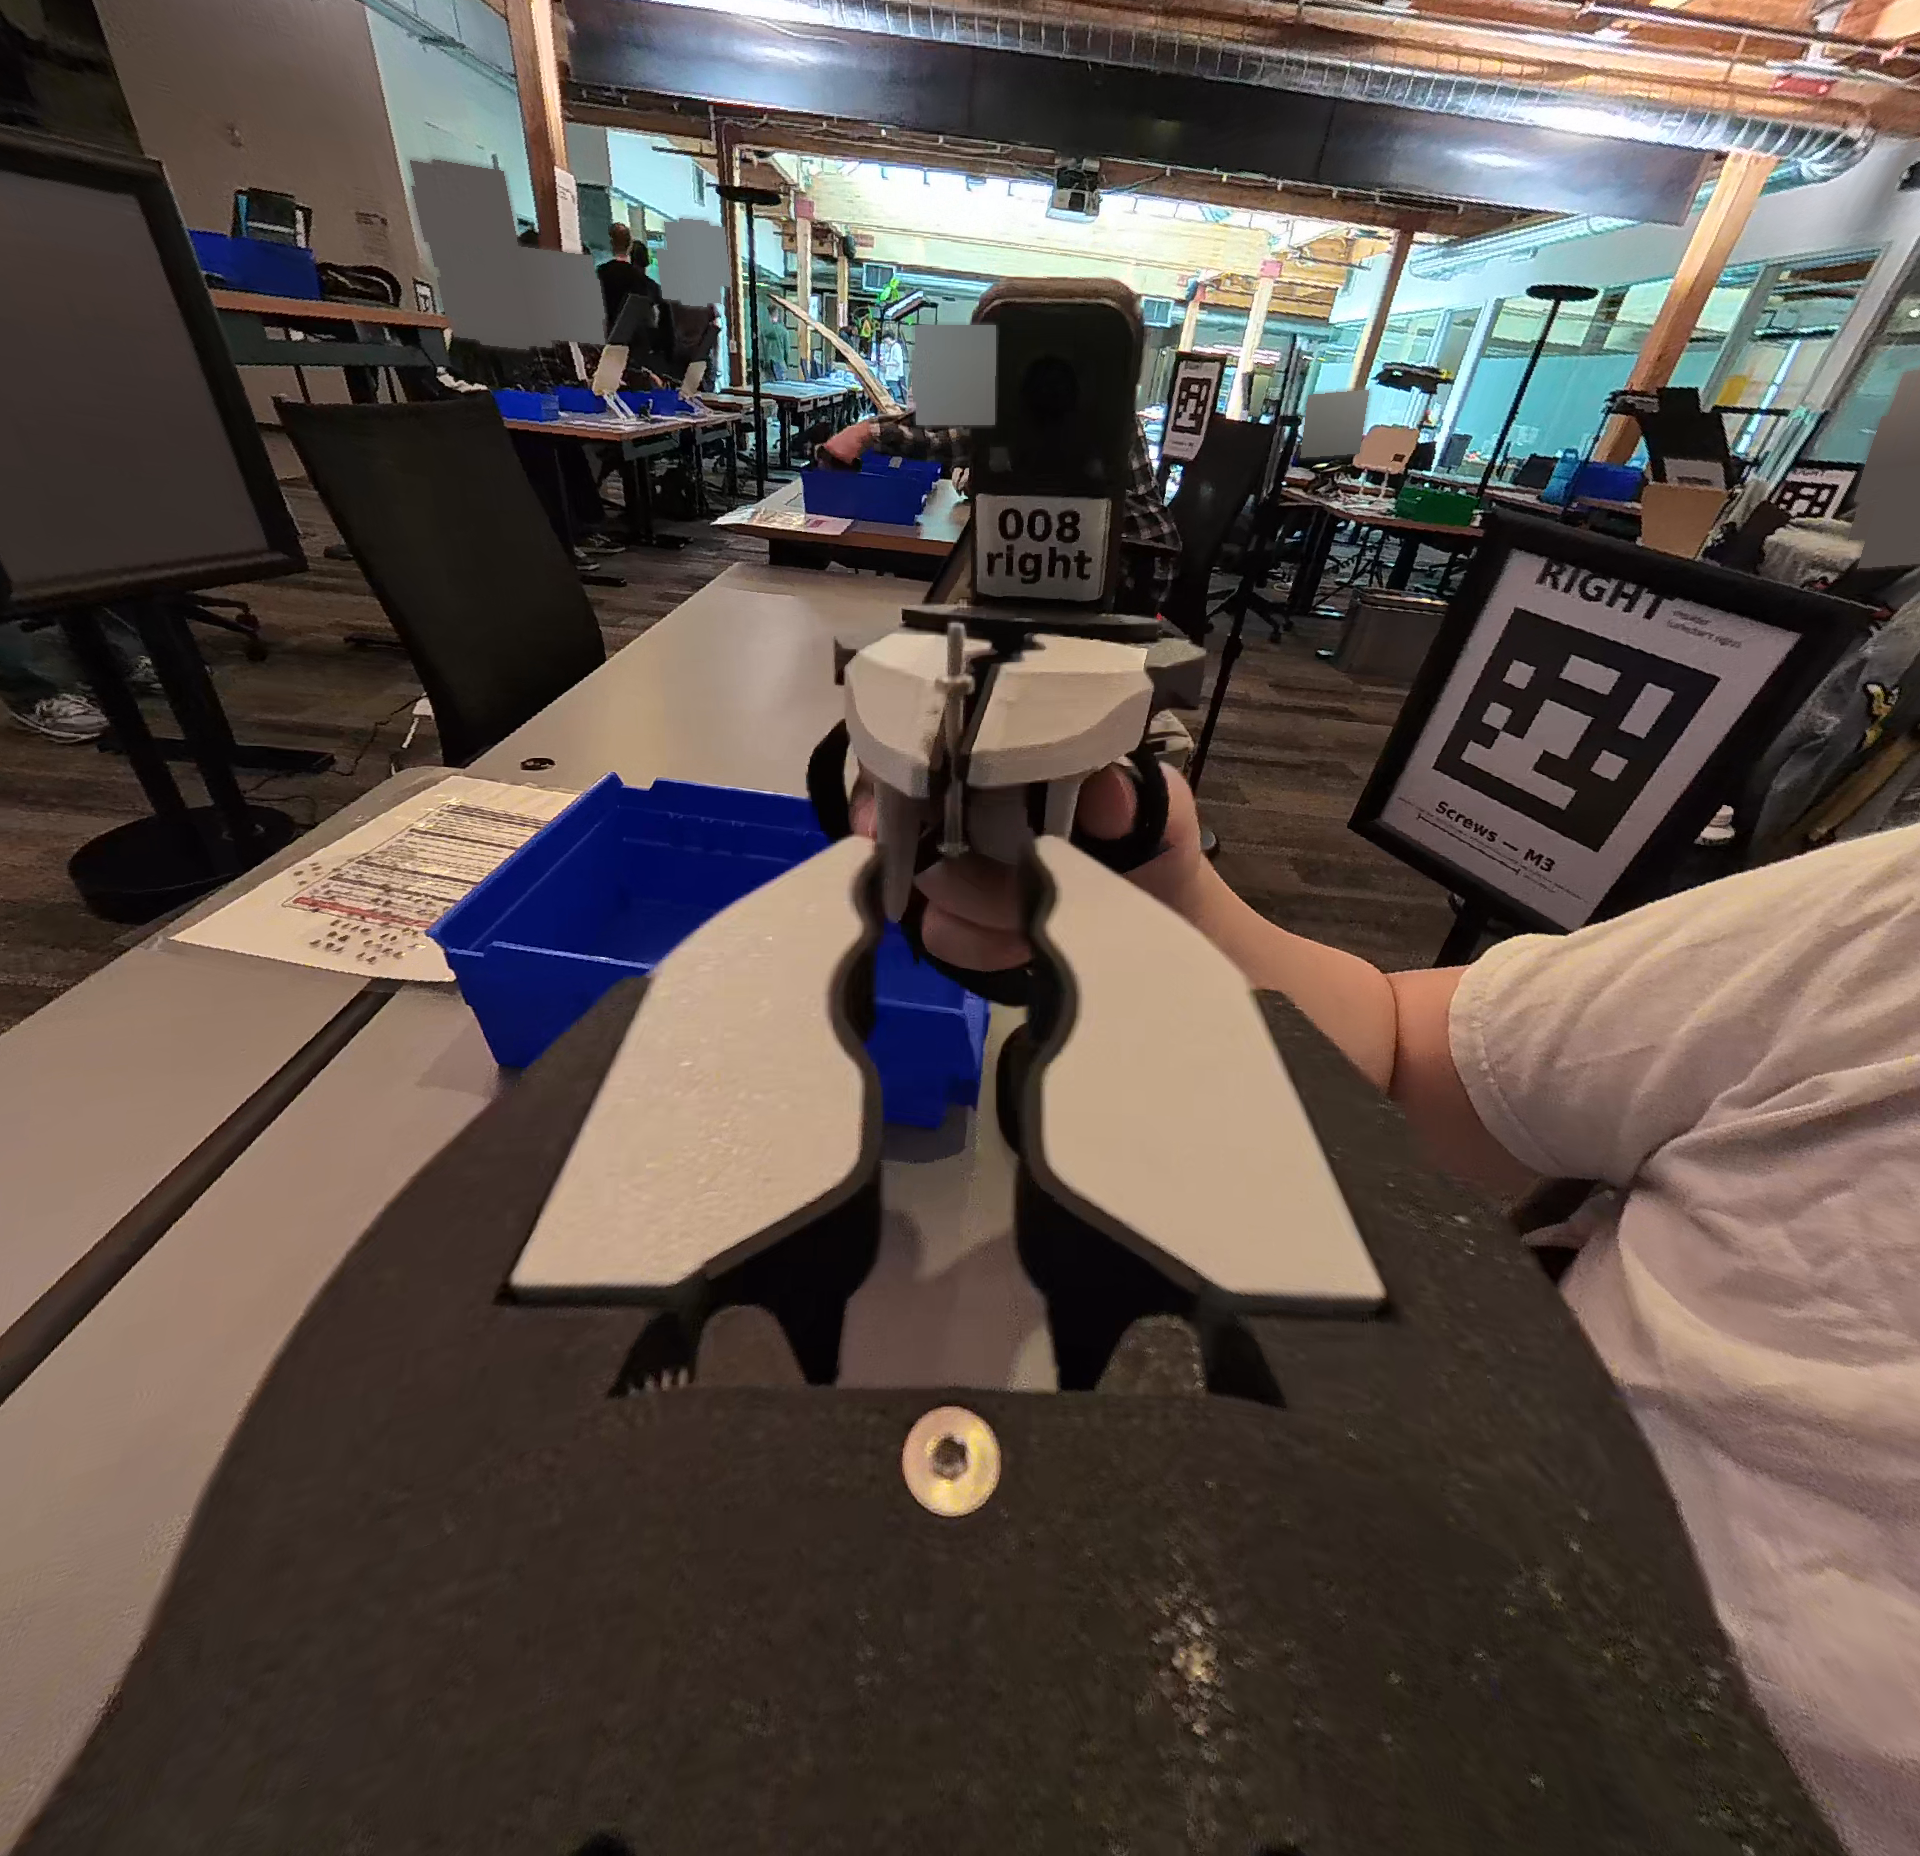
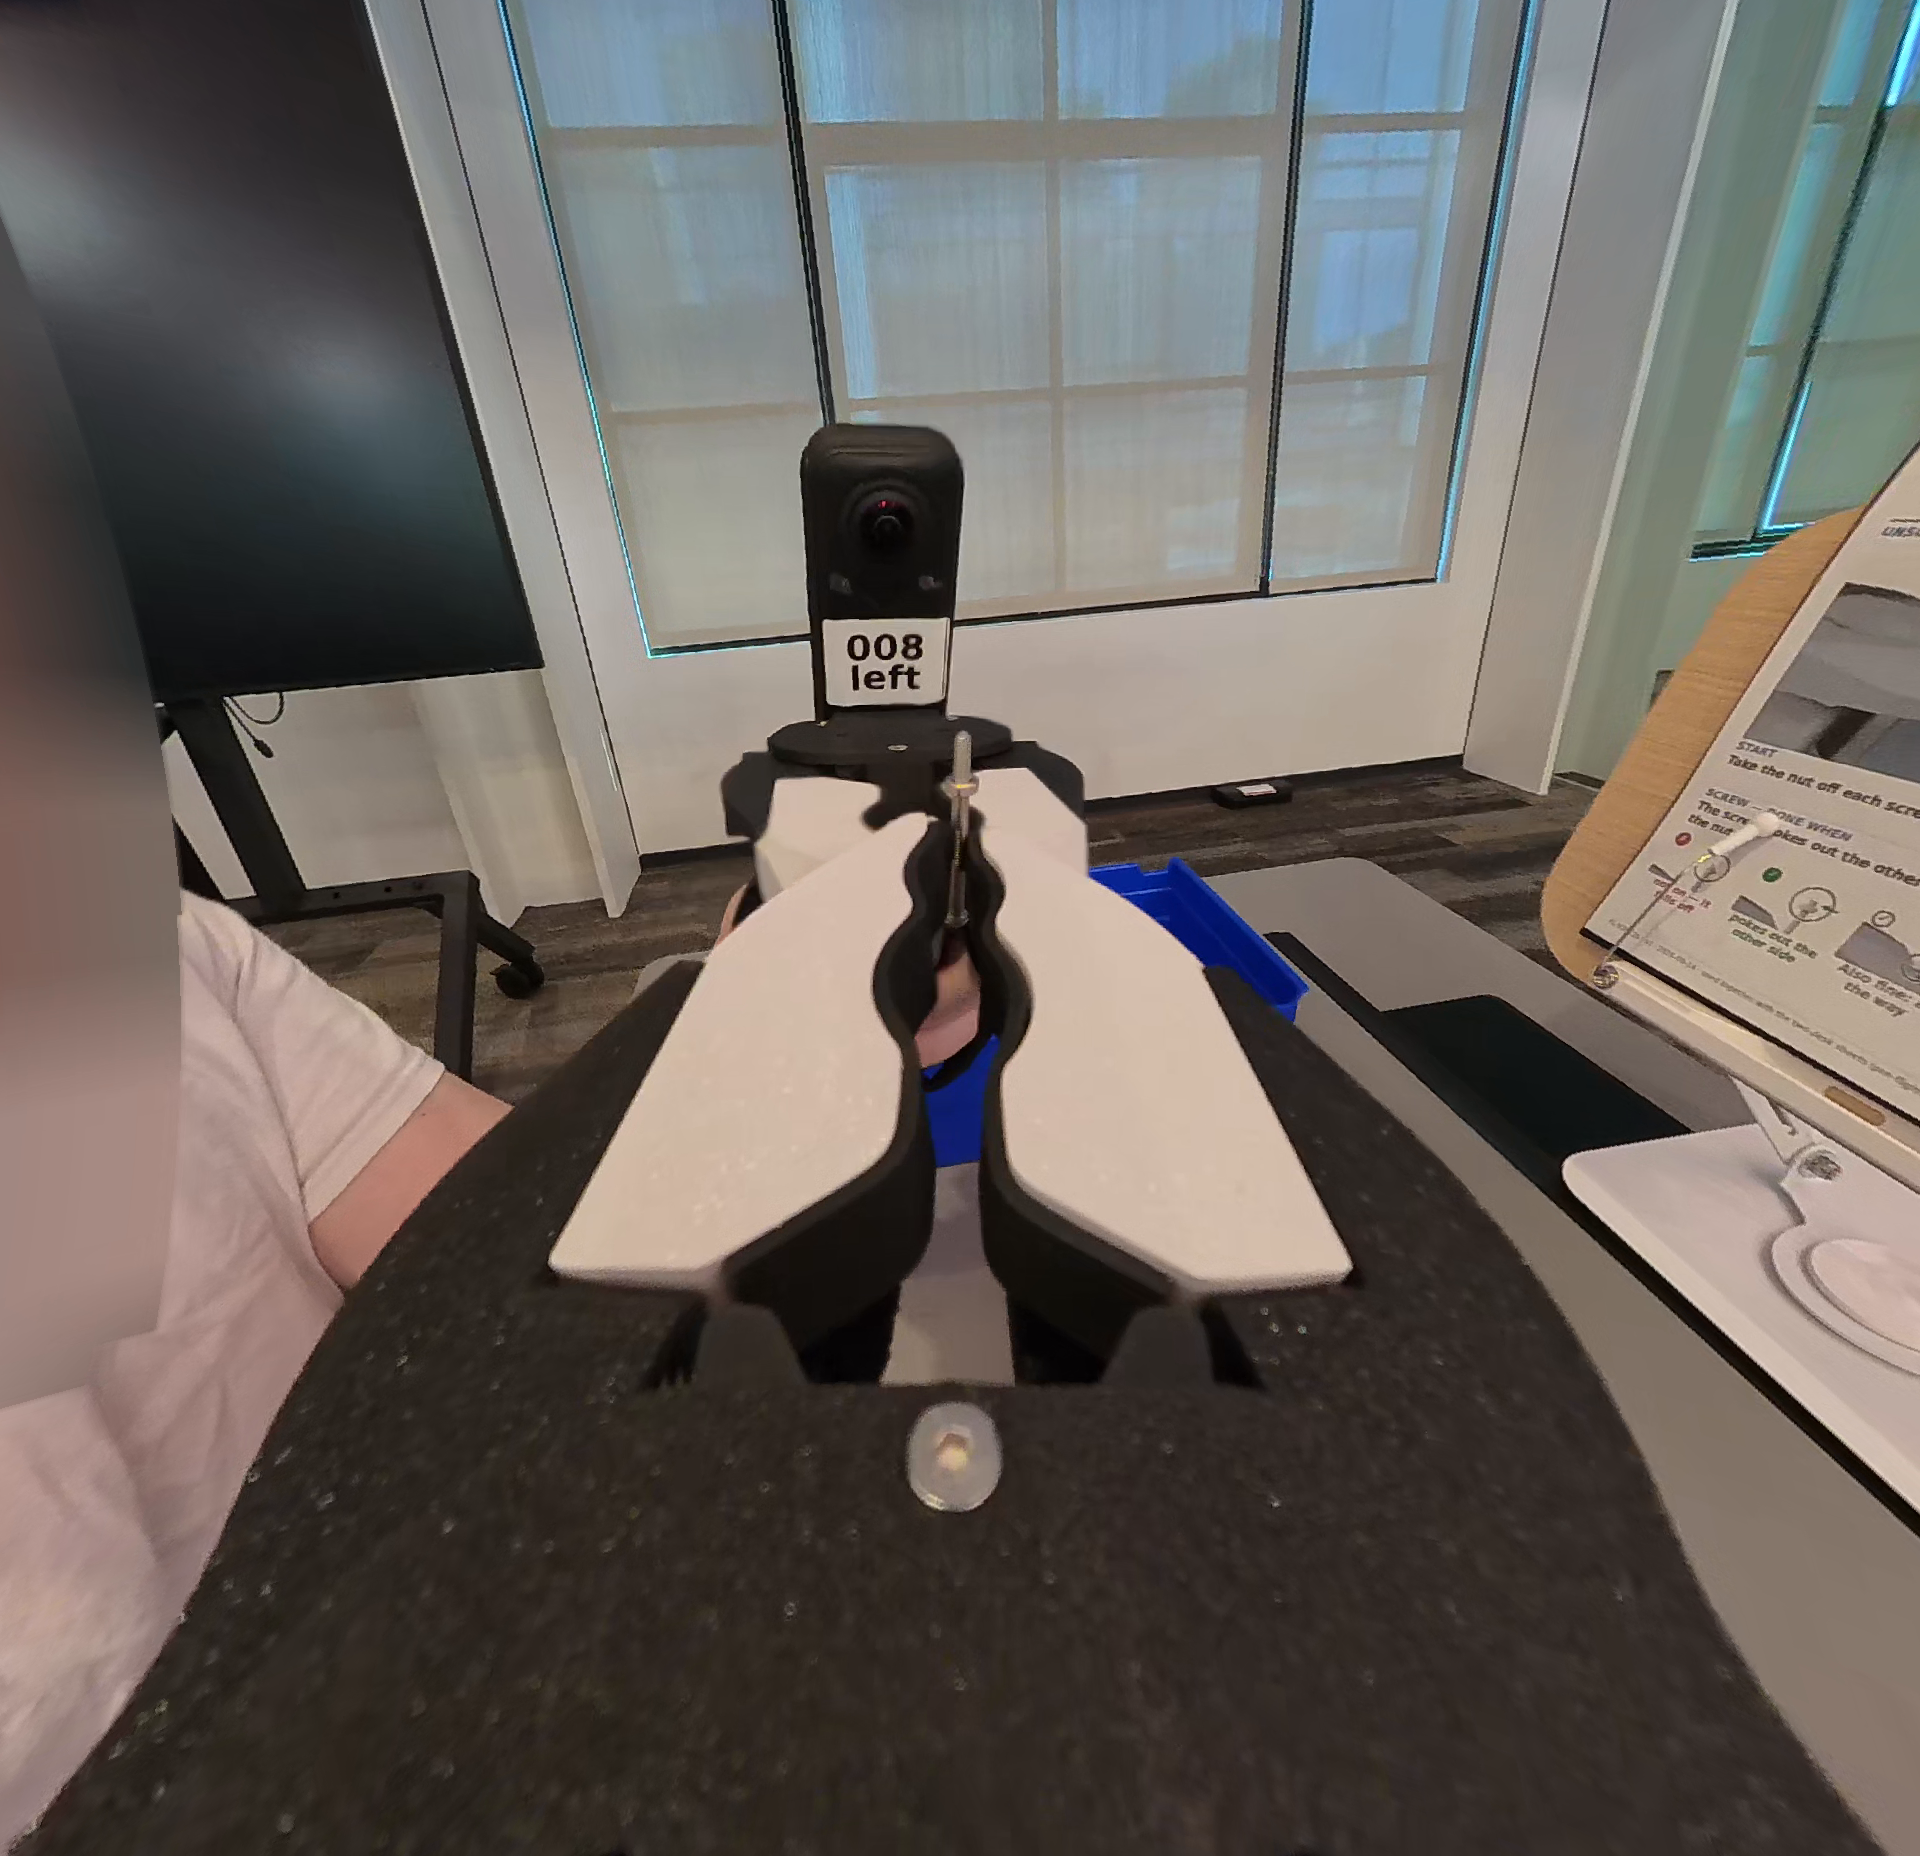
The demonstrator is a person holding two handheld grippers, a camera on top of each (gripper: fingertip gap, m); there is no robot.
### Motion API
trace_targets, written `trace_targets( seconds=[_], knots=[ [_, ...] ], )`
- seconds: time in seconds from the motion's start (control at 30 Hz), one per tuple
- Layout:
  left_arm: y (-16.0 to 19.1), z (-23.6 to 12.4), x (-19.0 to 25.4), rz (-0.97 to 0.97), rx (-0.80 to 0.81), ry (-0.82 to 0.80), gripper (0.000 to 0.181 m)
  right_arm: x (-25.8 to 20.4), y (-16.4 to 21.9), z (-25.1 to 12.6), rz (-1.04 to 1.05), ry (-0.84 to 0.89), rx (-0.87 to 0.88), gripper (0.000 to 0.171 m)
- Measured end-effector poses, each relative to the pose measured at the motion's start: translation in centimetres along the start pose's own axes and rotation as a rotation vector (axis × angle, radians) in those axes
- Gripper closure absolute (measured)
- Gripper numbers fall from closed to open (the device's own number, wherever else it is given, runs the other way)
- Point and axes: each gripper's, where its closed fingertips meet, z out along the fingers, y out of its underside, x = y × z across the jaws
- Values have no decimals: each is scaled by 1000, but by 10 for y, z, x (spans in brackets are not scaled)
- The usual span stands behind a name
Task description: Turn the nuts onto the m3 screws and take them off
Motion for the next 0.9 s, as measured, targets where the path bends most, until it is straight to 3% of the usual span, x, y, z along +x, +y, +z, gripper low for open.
trace_targets(
  seconds=[0.07,0.13,0.23,0.33,0.47,0.53,0.63,0.9],
  knots=[
    [4,0,-5,-6,-28,-33,136,10,-9,-14,-22,69,-30,169],
    [10,-4,-12,7,-69,-78,137,31,-26,-46,-93,244,-131,169],
    [15,-10,-18,15,-109,-121,138,92,-20,-126,-83,563,-531,168],
    [21,-11,-23,-13,-145,-135,138,150,39,-214,275,807,-885,168],
    [34,-8,-30,-34,-211,-167,139,177,150,-278,591,883,-1180,168],
    [38,-6,-31,-33,-232,-179,139,187,192,-295,661,915,-1273,168],
    [43,-3,-29,-23,-263,-187,141,201,226,-297,762,918,-1267,168],
    [50,-3,-30,-31,-298,-198,141,210,243,-306,801,957,-1327,168]
  ],
)
